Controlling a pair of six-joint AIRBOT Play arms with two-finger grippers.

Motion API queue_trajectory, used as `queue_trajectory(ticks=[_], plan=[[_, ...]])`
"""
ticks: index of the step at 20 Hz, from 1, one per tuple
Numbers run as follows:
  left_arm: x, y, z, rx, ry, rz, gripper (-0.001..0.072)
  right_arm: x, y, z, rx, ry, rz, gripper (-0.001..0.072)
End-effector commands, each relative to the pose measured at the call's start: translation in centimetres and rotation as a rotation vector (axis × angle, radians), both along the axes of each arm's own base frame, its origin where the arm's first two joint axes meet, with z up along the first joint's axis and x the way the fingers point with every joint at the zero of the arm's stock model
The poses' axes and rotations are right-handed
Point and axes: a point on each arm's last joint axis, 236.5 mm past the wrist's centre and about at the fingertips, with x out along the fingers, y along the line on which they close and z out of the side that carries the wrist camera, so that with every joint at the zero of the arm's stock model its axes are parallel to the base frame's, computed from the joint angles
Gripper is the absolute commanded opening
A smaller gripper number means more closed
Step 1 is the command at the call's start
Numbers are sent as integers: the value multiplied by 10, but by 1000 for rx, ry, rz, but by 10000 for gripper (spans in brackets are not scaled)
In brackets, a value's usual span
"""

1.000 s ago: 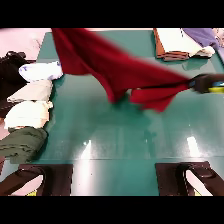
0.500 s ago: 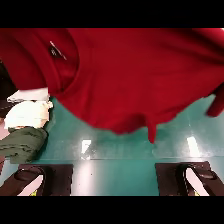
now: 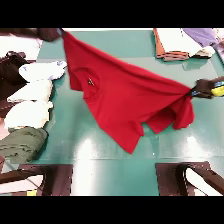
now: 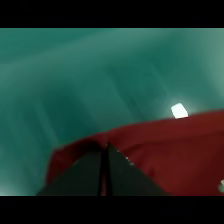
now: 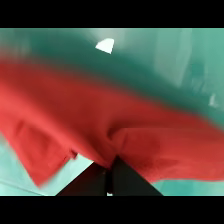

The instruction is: Fold the shirts.

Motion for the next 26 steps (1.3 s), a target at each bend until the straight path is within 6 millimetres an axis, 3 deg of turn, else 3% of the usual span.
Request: queue_trajectory(ticks=[1, 6, 8, 10, 13, 17, 19, 22, 26], plan=[[22, -6, -87, 40, 223, -15, 24, 2, 34, -48, 32, 63, 101, 15], [25, 17, -91, 148, 207, 25, 24, -53, 81, -29, 27, 3, 273, 35], [25, 19, -92, 155, 208, 27, 24, -67, 88, -28, 34, -13, 258, 396], [25, 19, -92, 155, 208, 28, 24, -67, 76, -25, 9, -52, 217, 416], [25, 18, -92, 153, 210, 26, 24, -54, 30, -27, -36, -49, 63, 415], [24, 17, -92, 147, 213, 26, 24, -24, -35, -65, -38, 55, -119, 408], [24, 17, -92, 142, 217, 32, 24, -7, -49, -97, -28, 120, -141, 408], [24, 17, -92, 138, 221, 36, 25, 8, -39, -148, -23, 217, -62, 408], [25, 17, -92, 138, 220, 37, 24, 34, -24, -189, -39, 232, -13, 407]])
